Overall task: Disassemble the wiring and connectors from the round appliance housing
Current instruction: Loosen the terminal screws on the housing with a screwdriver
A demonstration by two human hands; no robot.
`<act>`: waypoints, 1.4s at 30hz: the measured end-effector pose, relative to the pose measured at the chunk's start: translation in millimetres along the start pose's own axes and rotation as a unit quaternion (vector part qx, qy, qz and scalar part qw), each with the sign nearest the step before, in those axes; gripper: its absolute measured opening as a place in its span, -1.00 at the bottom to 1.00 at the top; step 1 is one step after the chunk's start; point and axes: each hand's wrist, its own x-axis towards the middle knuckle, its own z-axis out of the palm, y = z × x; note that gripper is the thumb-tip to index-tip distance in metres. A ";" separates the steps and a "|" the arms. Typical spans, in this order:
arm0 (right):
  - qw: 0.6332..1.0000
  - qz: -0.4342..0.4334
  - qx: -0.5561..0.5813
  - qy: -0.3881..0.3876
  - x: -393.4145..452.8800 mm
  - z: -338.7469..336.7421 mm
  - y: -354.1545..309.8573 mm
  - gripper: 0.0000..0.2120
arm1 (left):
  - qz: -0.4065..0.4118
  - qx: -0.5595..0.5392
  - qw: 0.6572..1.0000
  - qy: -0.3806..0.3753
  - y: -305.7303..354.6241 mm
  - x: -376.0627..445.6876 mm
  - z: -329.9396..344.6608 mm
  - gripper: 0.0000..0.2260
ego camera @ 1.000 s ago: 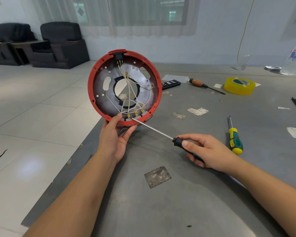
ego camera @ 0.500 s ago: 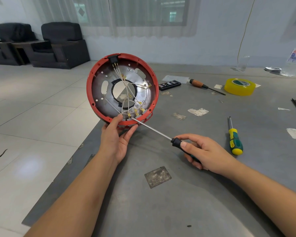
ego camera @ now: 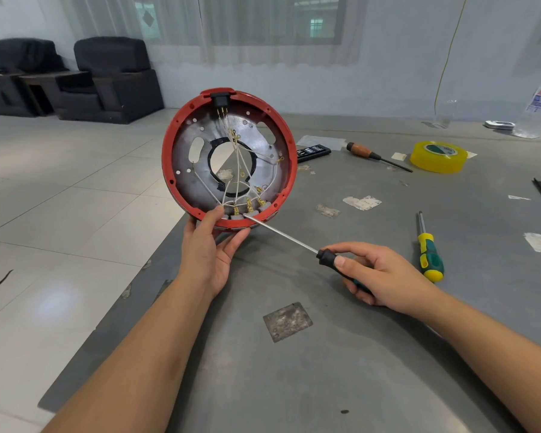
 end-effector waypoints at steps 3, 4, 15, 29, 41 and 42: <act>1.000 0.000 0.003 0.002 0.1 0.9 0.3 -0.78 | 0.003 0.004 1.000 -0.003 -0.3 -0.9 -0.1 -0.71; 1.000 -0.001 0.005 0.002 0.0 1.0 0.5 -0.78 | 0.003 0.005 1.000 -0.003 -0.1 -1.3 -0.1 -0.70; 1.000 -0.011 -0.002 0.007 0.8 5.6 1.9 -0.79 | -0.006 -0.007 1.000 -0.010 -2.0 -4.9 3.2 -0.63; 1.000 -0.012 0.004 0.008 -0.9 3.1 2.8 -0.78 | -0.028 -0.064 0.997 0.014 3.1 -12.8 7.8 -0.51; 1.000 0.017 -0.010 -0.011 -0.4 -1.7 0.1 -0.68 | -0.043 0.001 0.999 -0.001 3.0 -15.2 10.5 -0.74; 1.000 0.020 -0.010 -0.011 -0.1 -2.7 0.8 -0.68 | -0.042 0.010 0.999 -0.001 2.4 -14.6 10.6 -0.74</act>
